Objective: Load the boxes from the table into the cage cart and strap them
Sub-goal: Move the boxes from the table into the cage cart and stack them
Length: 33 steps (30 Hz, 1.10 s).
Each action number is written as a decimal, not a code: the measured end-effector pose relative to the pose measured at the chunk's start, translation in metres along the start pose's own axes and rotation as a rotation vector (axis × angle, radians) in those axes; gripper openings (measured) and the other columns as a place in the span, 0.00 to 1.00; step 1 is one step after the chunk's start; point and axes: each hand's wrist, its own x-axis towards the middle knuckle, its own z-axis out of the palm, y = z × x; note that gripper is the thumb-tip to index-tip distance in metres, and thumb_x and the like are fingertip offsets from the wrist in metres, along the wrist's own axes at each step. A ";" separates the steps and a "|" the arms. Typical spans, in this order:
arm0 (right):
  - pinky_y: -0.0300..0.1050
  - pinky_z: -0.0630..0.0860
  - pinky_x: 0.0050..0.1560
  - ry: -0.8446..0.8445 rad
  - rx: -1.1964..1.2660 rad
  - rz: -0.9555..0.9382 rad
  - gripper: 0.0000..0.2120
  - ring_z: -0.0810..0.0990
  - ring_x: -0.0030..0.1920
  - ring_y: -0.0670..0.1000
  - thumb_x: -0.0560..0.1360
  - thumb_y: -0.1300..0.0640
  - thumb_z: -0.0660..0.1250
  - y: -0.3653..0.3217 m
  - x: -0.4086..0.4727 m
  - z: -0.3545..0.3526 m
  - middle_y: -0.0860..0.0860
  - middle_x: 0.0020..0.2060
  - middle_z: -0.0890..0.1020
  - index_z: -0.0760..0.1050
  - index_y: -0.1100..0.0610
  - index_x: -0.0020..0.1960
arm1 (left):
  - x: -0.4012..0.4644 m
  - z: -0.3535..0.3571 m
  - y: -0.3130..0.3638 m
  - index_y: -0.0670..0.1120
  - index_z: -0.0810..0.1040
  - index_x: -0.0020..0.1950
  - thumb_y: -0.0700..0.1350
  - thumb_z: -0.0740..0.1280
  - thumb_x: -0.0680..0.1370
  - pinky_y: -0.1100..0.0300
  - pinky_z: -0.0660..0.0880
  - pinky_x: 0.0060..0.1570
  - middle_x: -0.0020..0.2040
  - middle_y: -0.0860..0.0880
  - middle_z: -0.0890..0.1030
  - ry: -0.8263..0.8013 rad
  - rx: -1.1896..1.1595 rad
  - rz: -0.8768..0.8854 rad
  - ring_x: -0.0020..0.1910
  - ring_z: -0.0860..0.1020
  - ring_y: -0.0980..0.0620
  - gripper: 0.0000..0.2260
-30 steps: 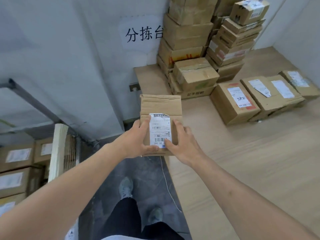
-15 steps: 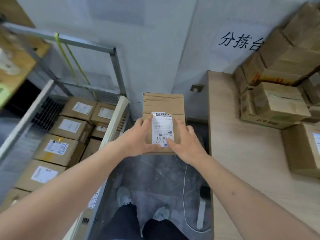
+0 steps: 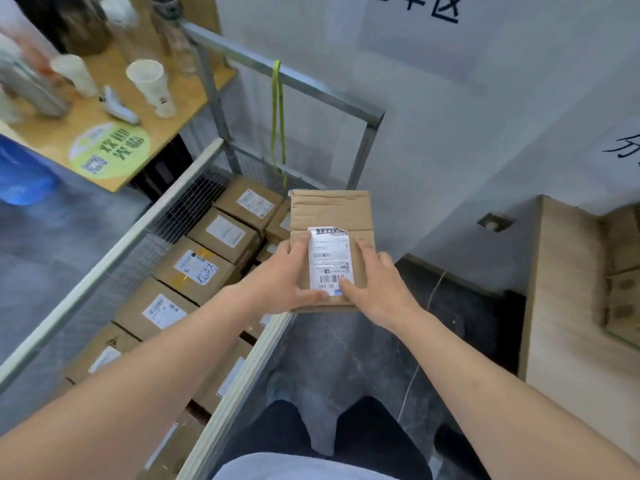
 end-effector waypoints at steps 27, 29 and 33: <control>0.52 0.74 0.59 -0.550 -0.307 -0.459 0.35 0.74 0.67 0.55 0.77 0.37 0.67 -0.051 0.267 0.065 0.51 0.69 0.72 0.58 0.40 0.81 | 0.090 0.032 -0.092 0.55 0.60 0.82 0.67 0.77 0.65 0.50 0.67 0.75 0.78 0.51 0.67 0.489 -0.736 -0.778 0.75 0.68 0.50 0.50; 0.51 0.73 0.58 -0.557 -0.325 -0.455 0.35 0.74 0.66 0.55 0.77 0.38 0.67 -0.052 0.279 0.076 0.51 0.68 0.72 0.59 0.41 0.80 | 0.099 0.039 -0.104 0.55 0.61 0.82 0.66 0.77 0.68 0.52 0.67 0.73 0.78 0.51 0.67 0.487 -0.774 -0.807 0.75 0.68 0.50 0.47; 0.56 0.75 0.64 -0.596 -0.371 -0.424 0.35 0.75 0.65 0.57 0.75 0.37 0.67 -0.055 0.305 0.110 0.53 0.66 0.74 0.62 0.42 0.79 | 0.116 0.052 -0.136 0.55 0.63 0.81 0.62 0.77 0.72 0.56 0.68 0.69 0.77 0.52 0.69 0.477 -0.832 -0.849 0.74 0.69 0.51 0.42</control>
